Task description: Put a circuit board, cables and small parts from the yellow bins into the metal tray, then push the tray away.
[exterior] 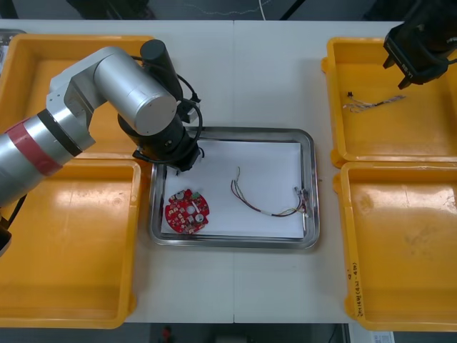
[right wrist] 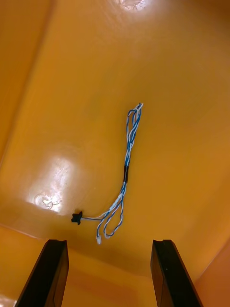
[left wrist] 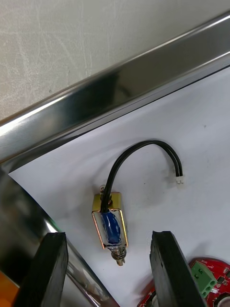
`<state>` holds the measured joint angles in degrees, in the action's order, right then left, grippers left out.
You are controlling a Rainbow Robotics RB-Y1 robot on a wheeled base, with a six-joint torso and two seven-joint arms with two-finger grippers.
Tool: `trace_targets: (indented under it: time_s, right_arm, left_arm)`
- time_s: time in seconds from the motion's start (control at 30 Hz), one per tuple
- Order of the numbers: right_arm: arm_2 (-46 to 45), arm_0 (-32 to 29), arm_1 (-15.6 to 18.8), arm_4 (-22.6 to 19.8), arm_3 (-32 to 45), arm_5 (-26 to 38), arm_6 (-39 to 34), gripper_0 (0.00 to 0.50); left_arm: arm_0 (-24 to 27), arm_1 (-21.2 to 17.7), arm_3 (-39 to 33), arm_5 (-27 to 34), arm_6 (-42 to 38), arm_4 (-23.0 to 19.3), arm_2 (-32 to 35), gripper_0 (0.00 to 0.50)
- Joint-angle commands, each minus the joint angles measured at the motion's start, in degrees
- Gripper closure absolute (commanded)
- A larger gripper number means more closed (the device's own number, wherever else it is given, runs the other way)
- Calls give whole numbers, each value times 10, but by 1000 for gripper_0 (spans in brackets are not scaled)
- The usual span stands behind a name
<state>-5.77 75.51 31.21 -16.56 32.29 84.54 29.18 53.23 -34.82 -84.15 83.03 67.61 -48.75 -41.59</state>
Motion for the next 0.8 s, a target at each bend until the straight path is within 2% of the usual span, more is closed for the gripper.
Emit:
trace_targets:
  time_s: [0.03, 0.33, 0.43, 0.5, 0.8]
  right_arm:
    - [-13, 53, -12, 16, -40, -37, -34, 0]
    - [-85, 90, -12, 44, -174, -140, -45, 0]
    - [-130, 90, -13, 80, -194, -153, -49, 0]
    - [-144, 90, -14, 97, -210, -162, -53, 0]
    - [-124, 88, -26, 92, -244, -201, -76, 0]
  left_arm:
    - [16, 12, -2, -7, -71, -8, -5, 0]
    - [28, 11, -18, -2, -87, -24, -2, 0]
    - [32, 12, -26, 13, -92, -28, 13, 0]
    - [33, 11, -36, 32, -94, -31, 34, 0]
    - [33, 11, -80, 121, -96, -34, 147, 0]
